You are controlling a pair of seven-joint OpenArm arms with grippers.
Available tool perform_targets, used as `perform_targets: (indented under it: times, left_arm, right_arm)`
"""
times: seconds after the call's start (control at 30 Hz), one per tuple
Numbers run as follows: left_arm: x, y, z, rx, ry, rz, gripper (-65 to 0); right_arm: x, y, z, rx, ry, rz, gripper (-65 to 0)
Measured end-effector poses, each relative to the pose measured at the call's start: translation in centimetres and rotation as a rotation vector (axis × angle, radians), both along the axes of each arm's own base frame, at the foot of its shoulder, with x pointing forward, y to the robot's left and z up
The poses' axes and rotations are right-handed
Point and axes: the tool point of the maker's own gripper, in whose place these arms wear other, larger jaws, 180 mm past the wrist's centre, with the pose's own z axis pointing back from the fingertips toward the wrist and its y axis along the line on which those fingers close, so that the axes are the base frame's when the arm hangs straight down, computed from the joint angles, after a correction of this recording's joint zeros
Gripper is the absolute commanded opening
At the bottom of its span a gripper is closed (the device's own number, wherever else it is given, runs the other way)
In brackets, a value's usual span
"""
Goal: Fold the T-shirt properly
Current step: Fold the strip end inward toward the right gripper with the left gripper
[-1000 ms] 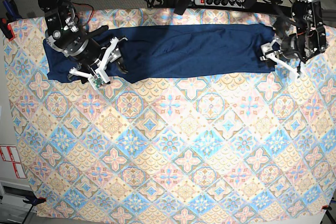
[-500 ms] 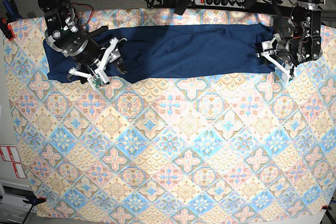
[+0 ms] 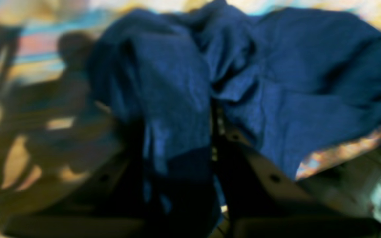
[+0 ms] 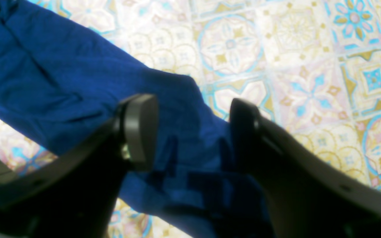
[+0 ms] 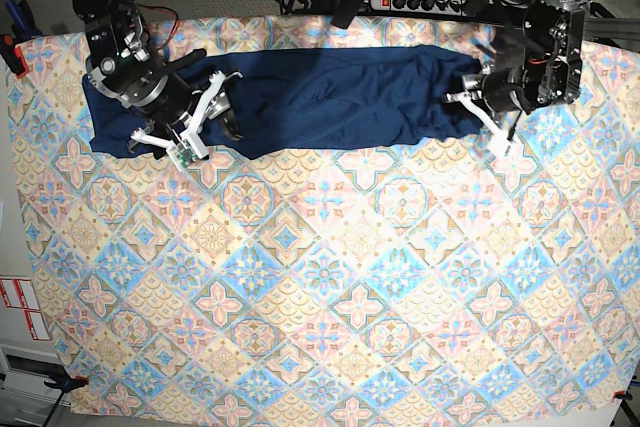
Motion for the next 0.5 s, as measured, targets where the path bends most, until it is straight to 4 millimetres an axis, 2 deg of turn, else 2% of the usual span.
perform_targets:
  times: [0.07,0.2,0.5]
  left_arm:
    - [0.2,1.4,0.2,0.016,-0.005,0.039,-65.0]
    - [1.0,6.4,1.4,0.081,-0.046,0.160,-65.0]
    - [1.7,13.4,3.6,0.219,-0.095,0.269,-65.0]
  right_arm:
    - [0.0,-0.1,0.0,-0.002,-0.001,-0.002,-32.1]
    - [0.0,0.0,0.0,0.002,0.000,-0.001,-32.1]
    - [0.0,0.0,0.0,-0.001,-0.001,0.001,-32.1]
